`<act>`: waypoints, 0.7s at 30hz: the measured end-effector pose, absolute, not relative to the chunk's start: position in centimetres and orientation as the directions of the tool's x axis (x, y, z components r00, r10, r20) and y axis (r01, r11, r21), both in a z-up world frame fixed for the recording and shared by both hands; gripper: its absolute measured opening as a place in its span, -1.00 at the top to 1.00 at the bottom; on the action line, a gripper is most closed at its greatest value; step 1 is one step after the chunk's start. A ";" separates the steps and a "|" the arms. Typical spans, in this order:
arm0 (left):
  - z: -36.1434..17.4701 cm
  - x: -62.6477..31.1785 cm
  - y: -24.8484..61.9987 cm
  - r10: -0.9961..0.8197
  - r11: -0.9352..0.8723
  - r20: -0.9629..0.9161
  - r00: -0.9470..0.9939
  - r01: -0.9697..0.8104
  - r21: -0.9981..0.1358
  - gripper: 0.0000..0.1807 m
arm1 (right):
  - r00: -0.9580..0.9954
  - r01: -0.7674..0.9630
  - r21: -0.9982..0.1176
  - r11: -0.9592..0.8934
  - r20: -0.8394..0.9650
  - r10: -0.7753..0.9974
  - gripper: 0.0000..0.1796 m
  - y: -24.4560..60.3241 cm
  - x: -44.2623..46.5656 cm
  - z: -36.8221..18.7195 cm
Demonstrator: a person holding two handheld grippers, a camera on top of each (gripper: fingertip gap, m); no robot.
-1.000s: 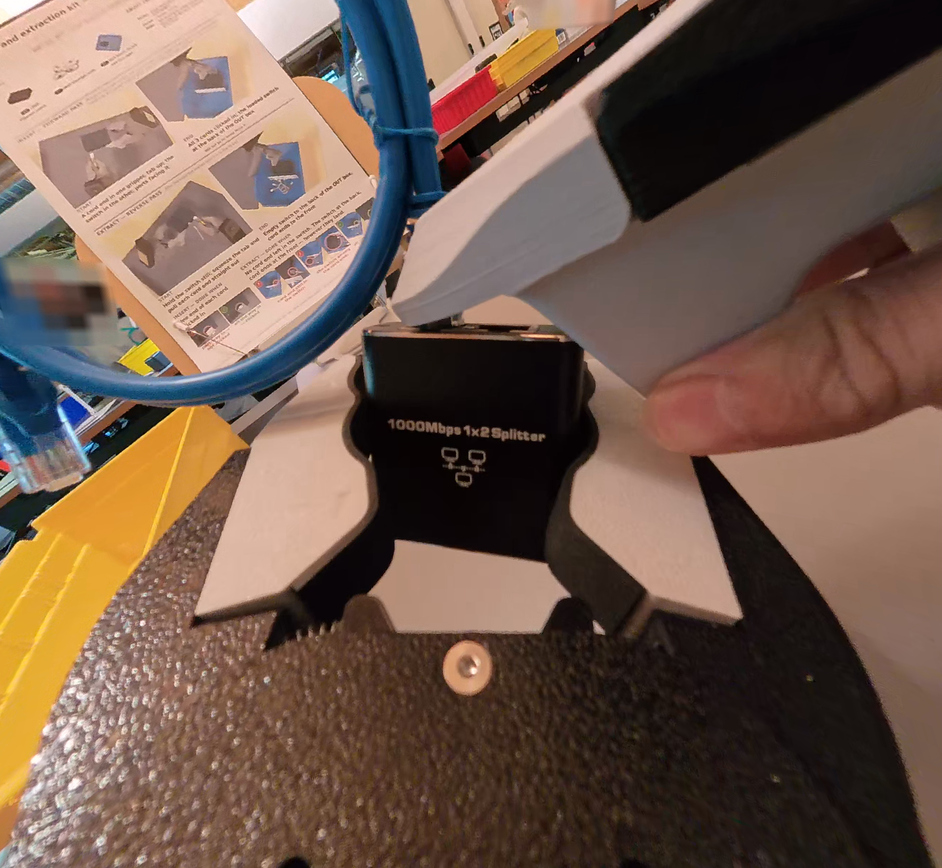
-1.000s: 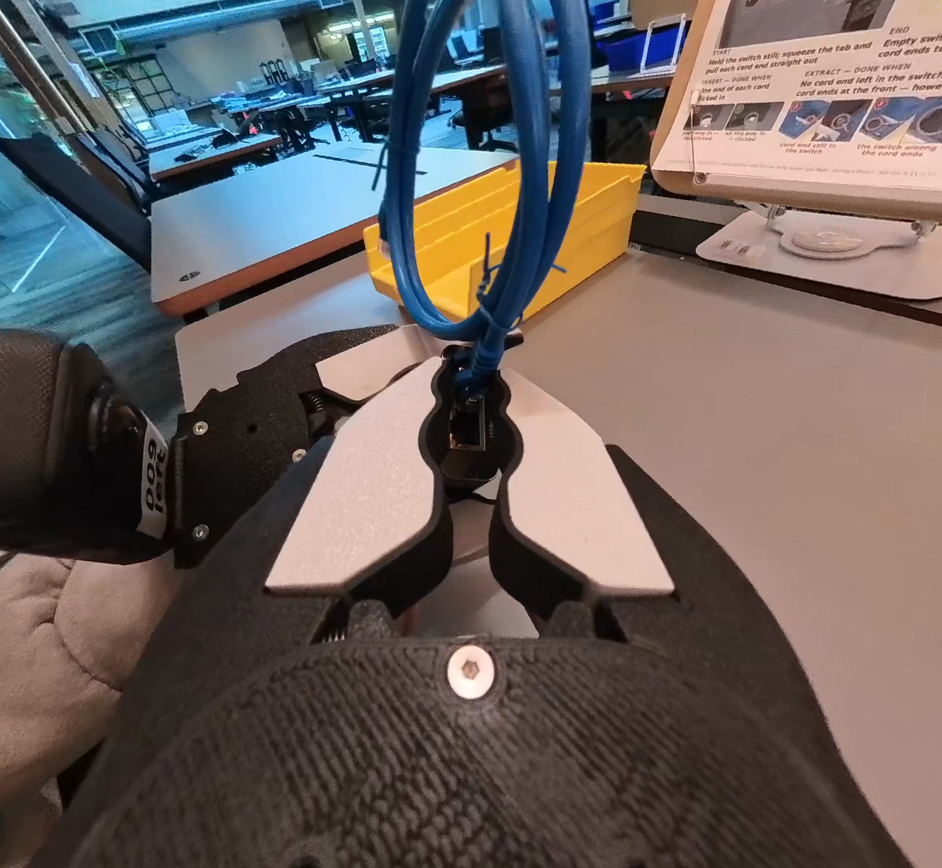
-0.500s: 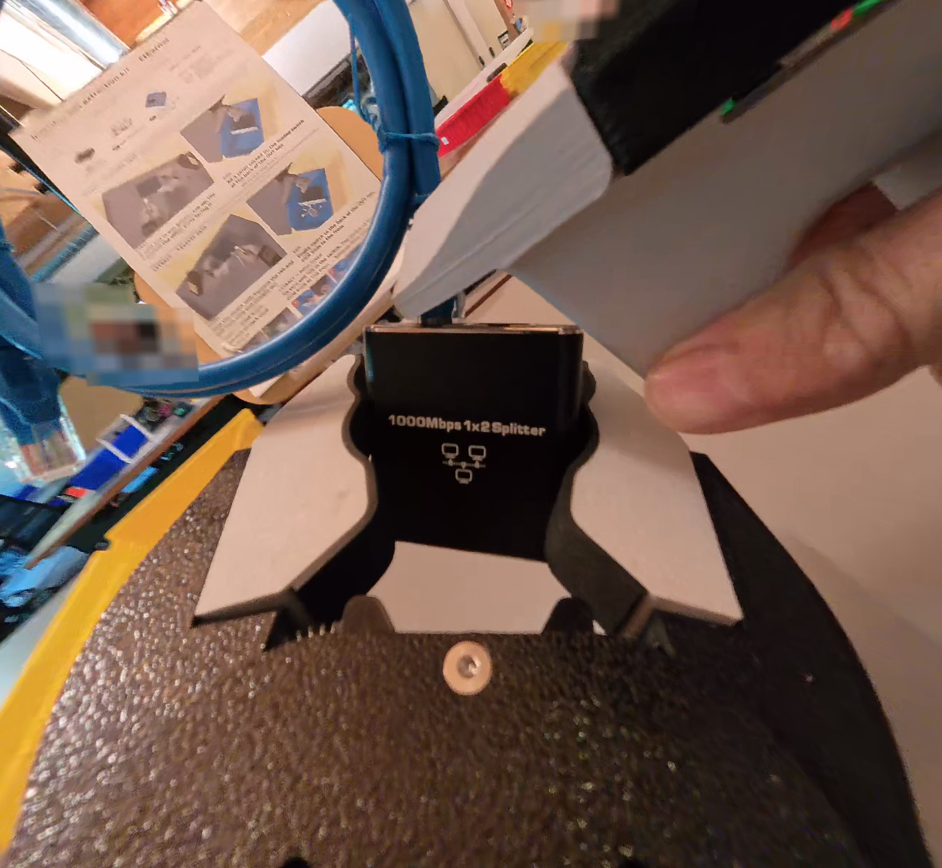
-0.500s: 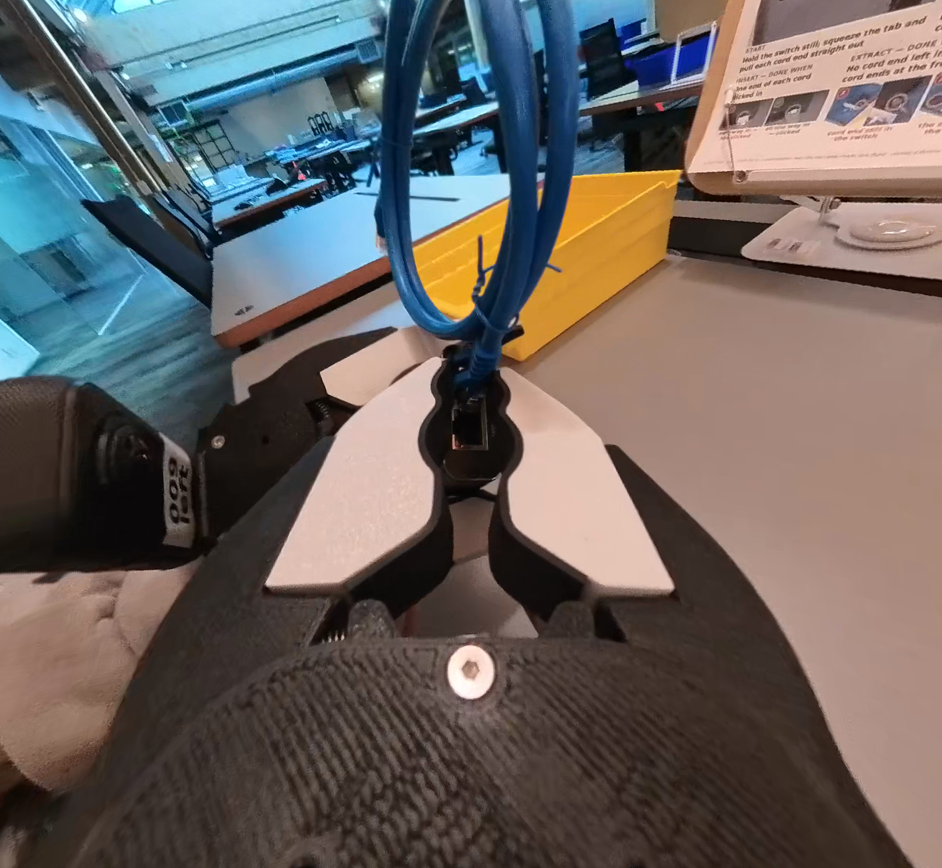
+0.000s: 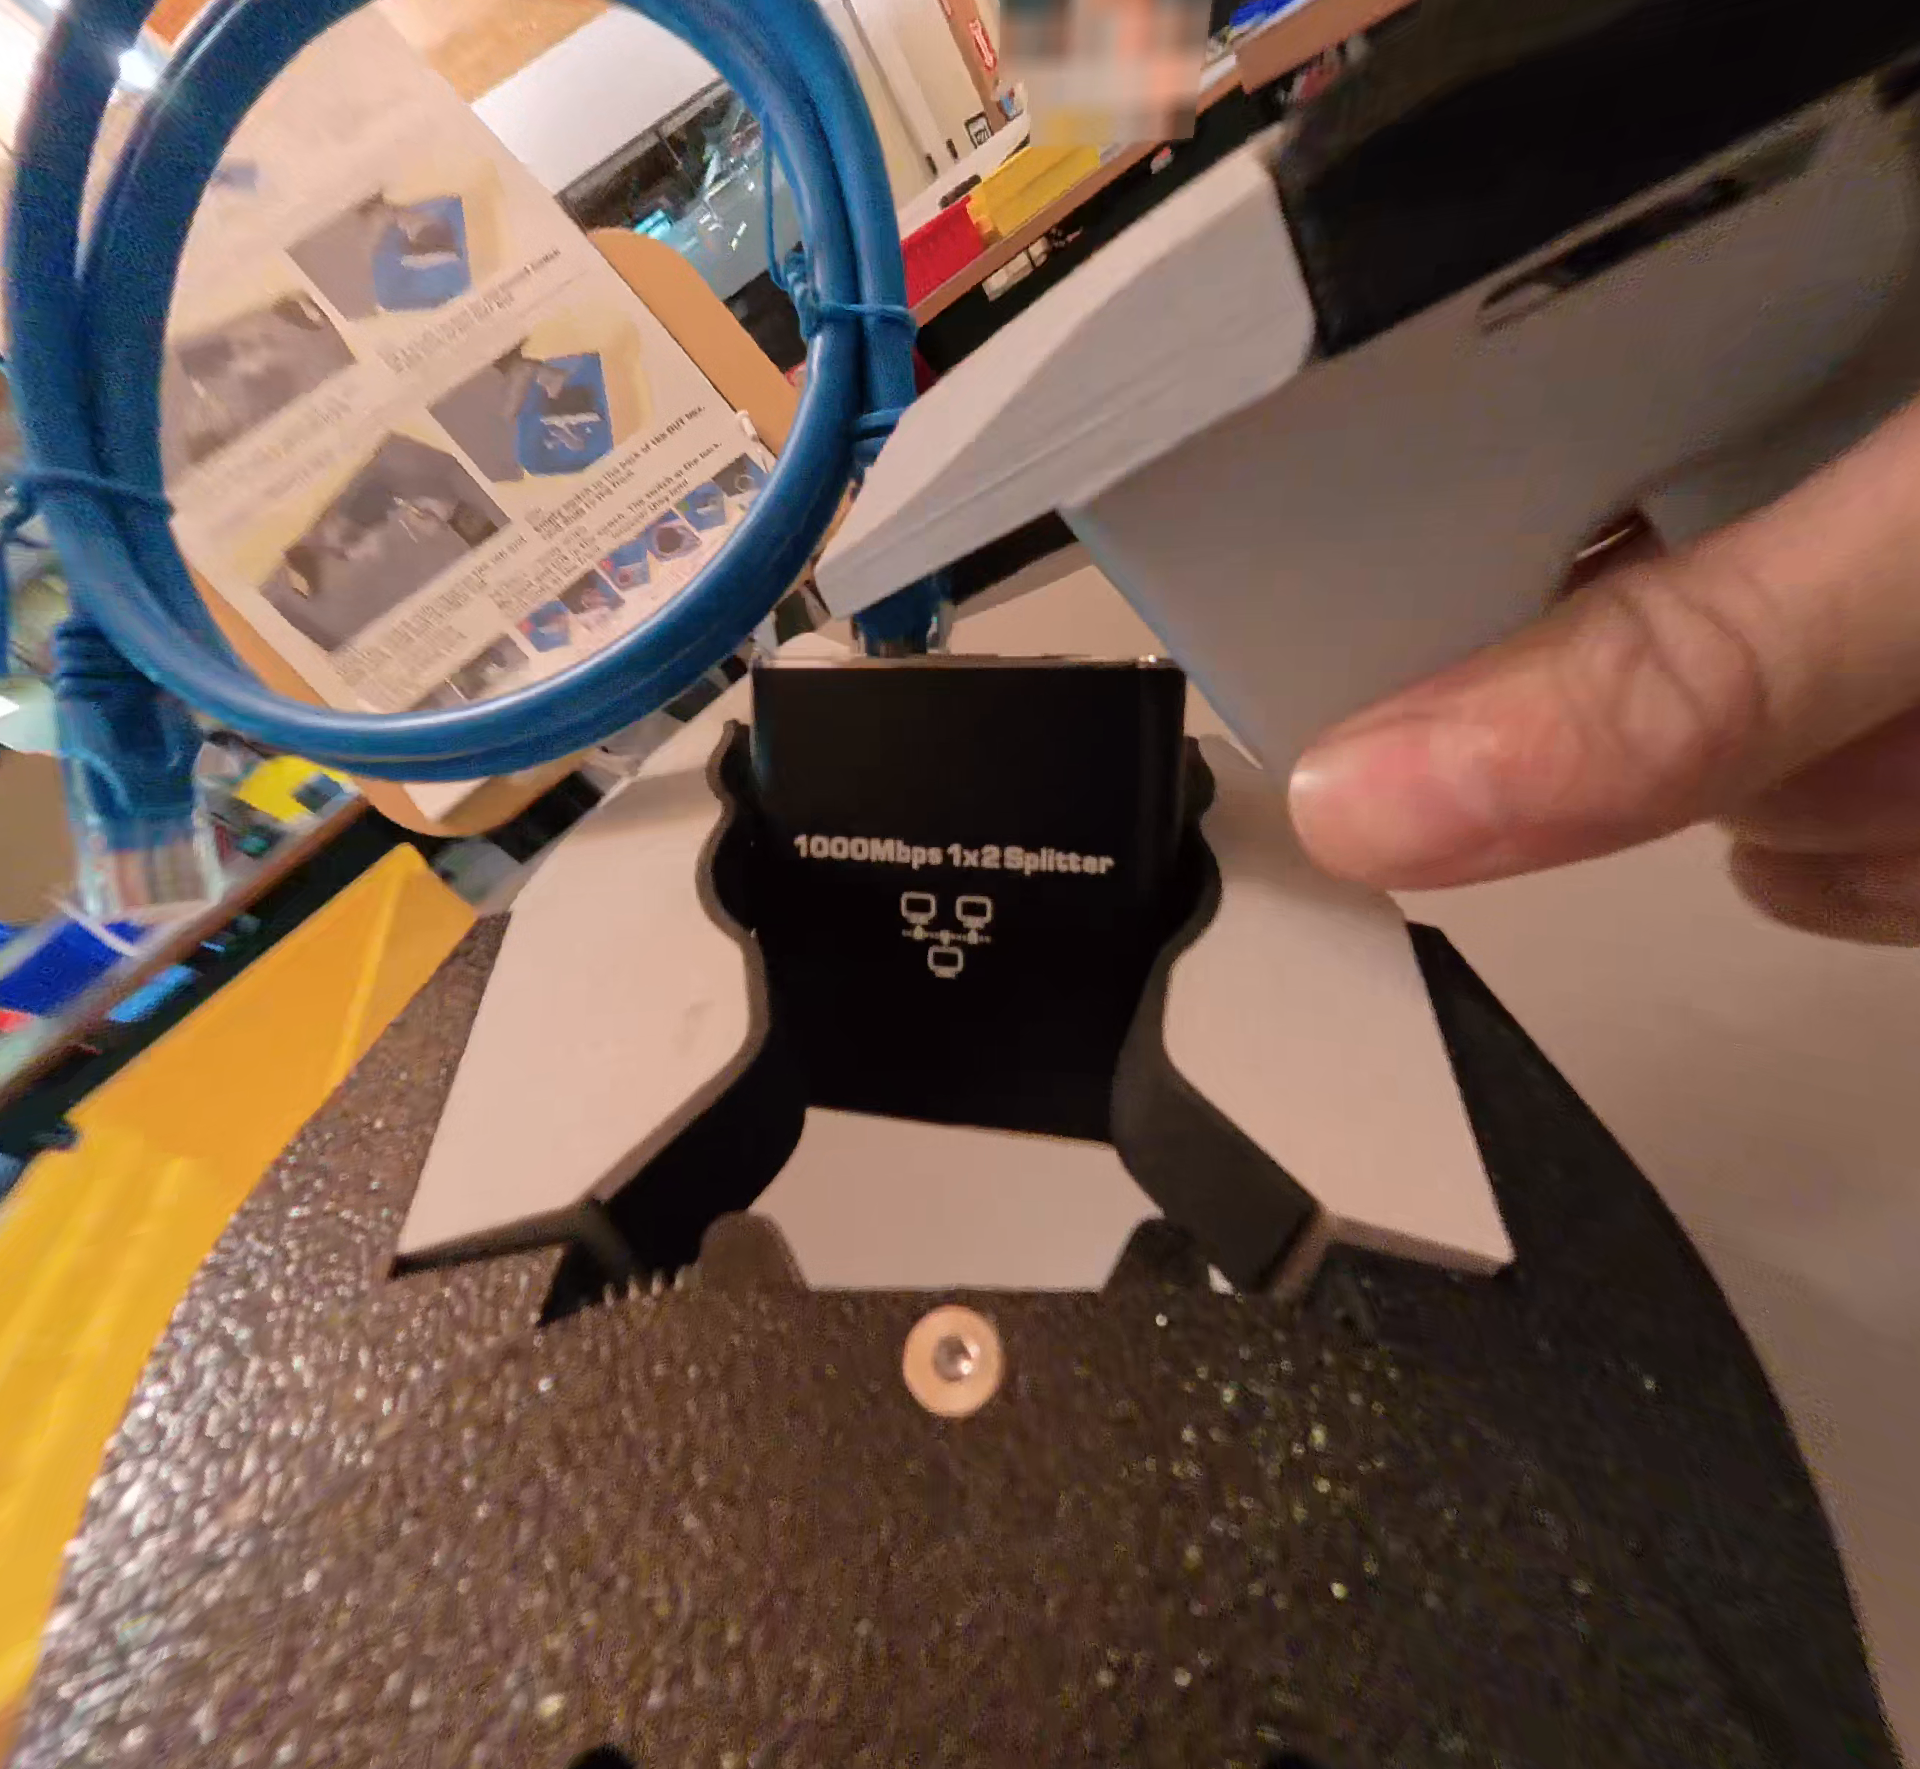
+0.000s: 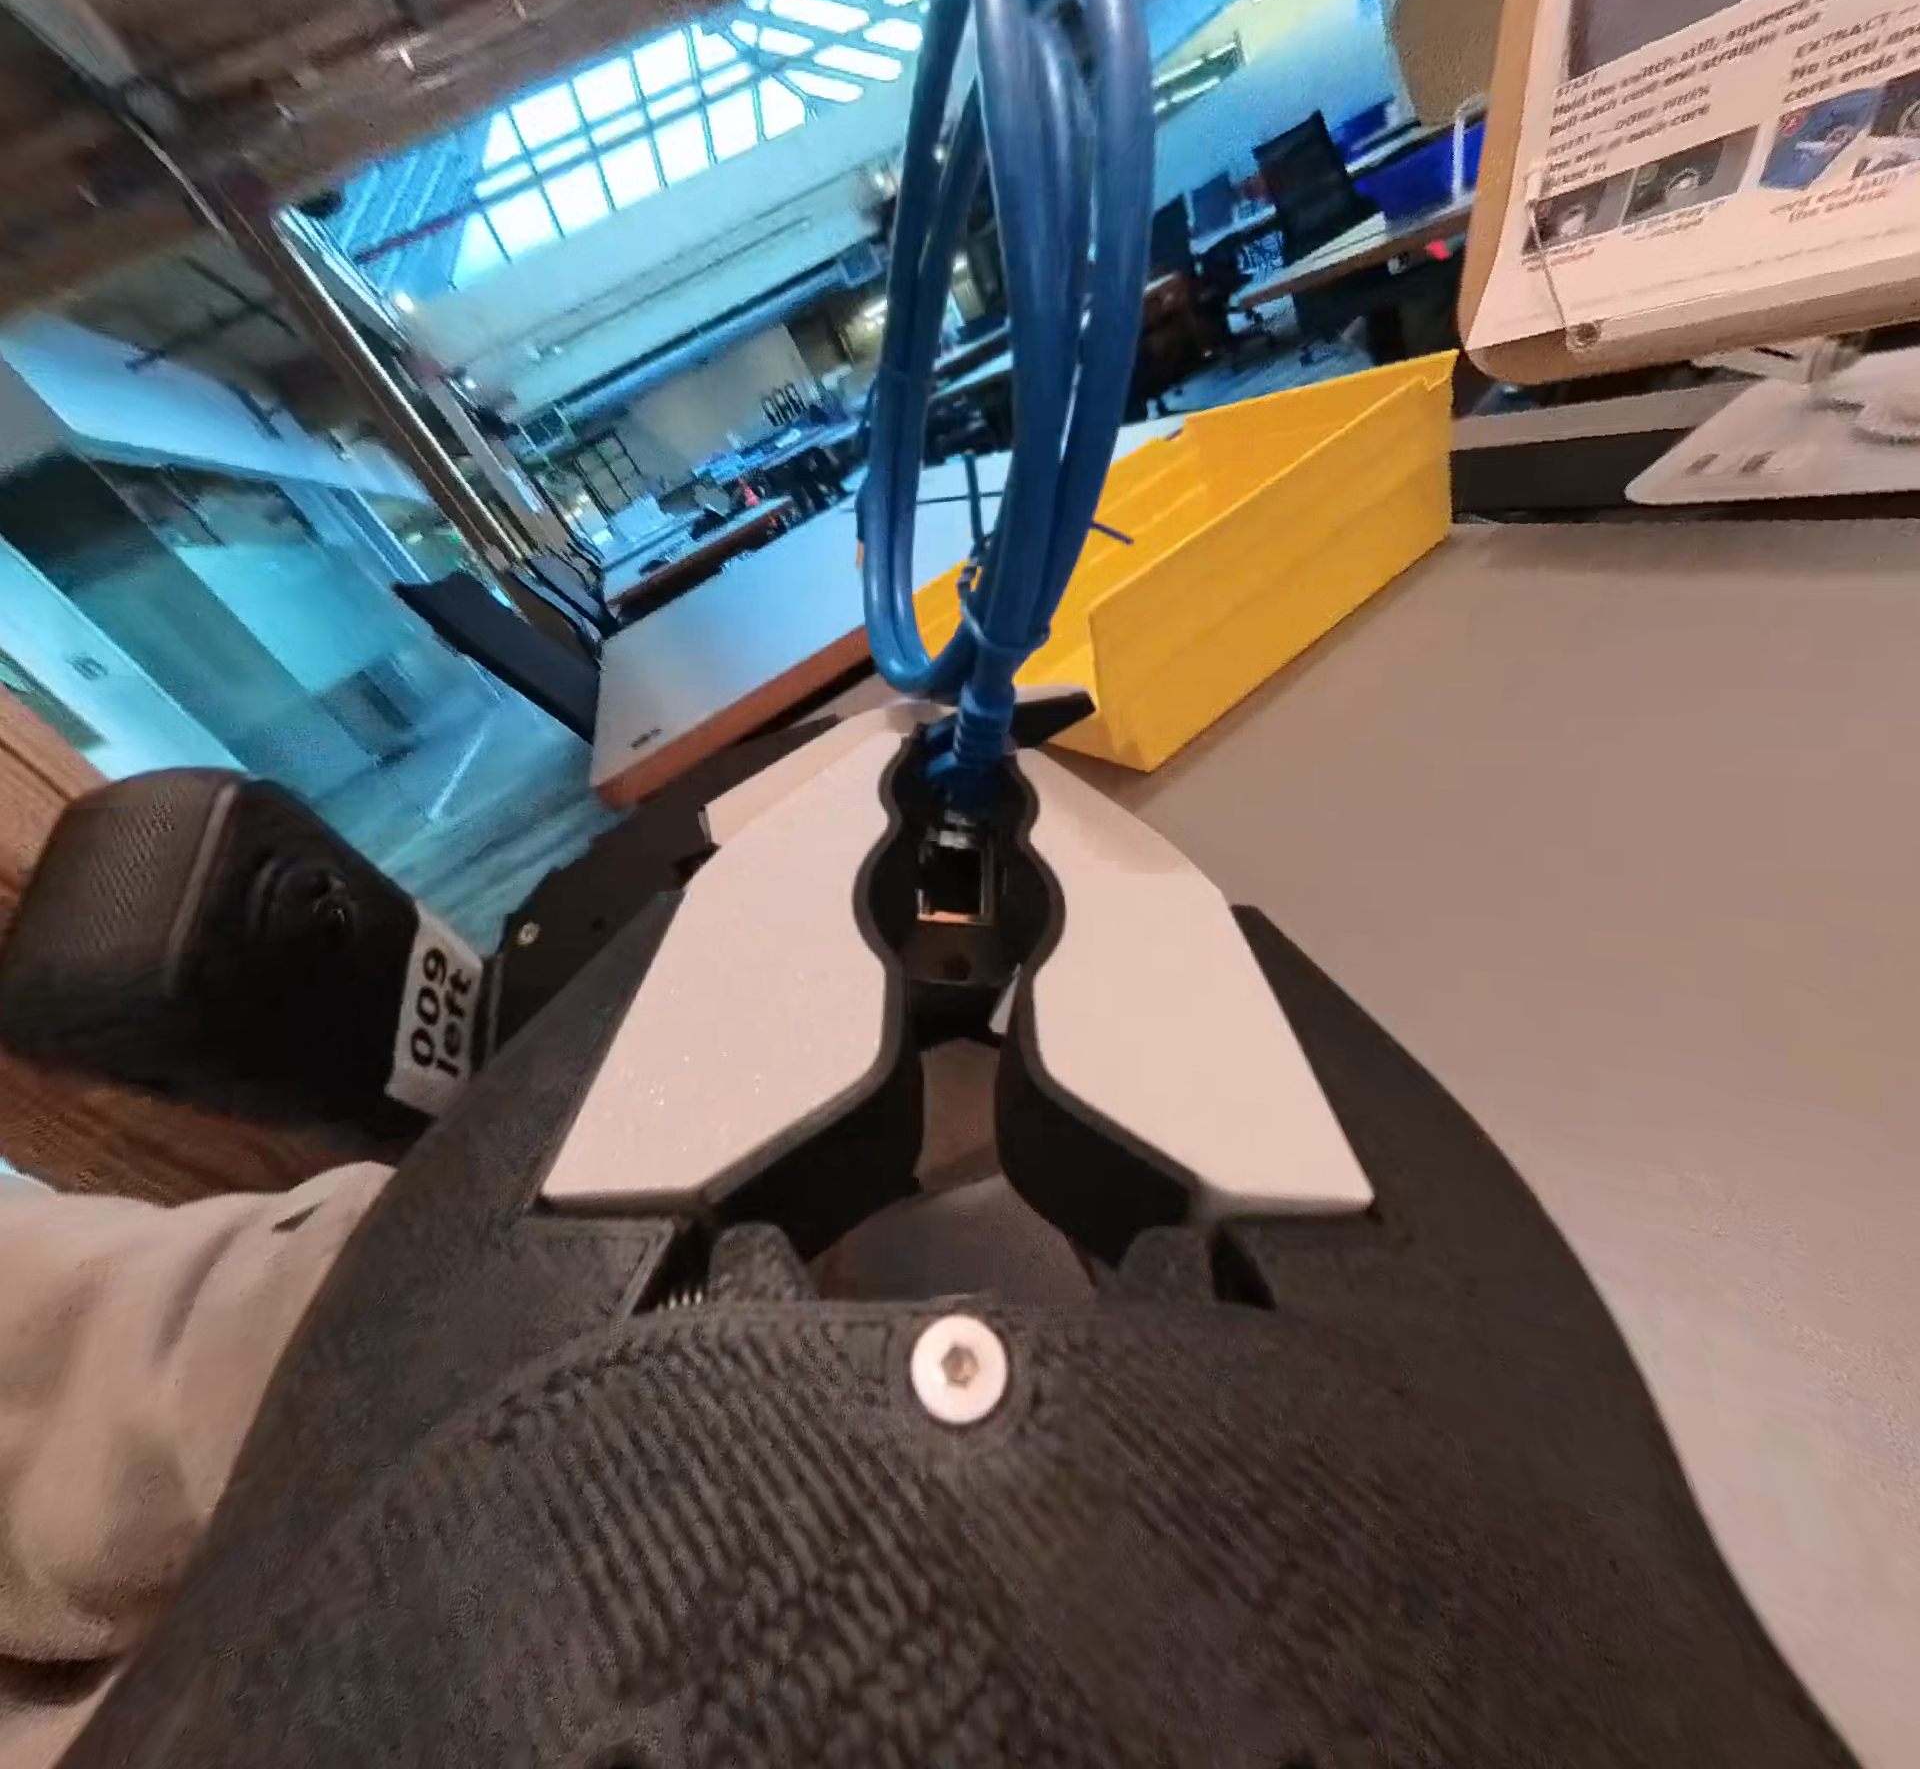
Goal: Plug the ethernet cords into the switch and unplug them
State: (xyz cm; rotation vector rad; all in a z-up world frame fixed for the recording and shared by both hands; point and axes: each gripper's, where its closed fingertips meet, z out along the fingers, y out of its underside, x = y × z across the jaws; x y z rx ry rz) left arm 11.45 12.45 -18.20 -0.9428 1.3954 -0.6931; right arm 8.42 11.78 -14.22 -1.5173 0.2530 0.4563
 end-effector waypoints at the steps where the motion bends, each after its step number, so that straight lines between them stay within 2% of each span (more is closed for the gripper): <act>1: -18.1 11.4 12.5 -0.833 0.530 -0.544 0.097 -0.138 -0.836 0.16 | 0.883 -0.454 -0.891 0.003 -0.449 0.139 0.85 11.6 8.4 -14.2; 2: -18.1 11.4 12.6 -0.813 0.556 -0.572 0.105 -0.149 -0.818 0.16 | 0.885 -0.448 -0.894 0.000 -0.444 0.138 0.85 11.5 8.4 -14.2; 6: -18.9 11.3 12.9 -0.798 0.575 -0.595 0.094 -0.174 -0.799 0.16 | 0.975 -0.207 -0.968 -0.140 -0.215 0.045 0.83 11.5 8.3 -15.2; 9: -19.1 11.2 12.3 -0.839 0.528 -0.542 0.052 -0.163 -0.833 0.16 | 0.996 -0.079 -0.976 -0.201 -0.085 0.024 0.81 11.3 8.3 -15.4; 17: -19.2 11.3 11.0 -0.937 0.350 -0.349 -0.028 -0.121 -0.929 0.17 | 0.998 0.068 -0.965 -0.254 0.067 0.013 0.81 11.1 8.4 -15.2; 21: -18.9 11.4 10.8 -0.944 0.331 -0.328 -0.045 -0.110 -0.937 0.16 | 0.988 0.150 -0.948 -0.279 0.153 0.013 0.81 11.0 8.4 -14.9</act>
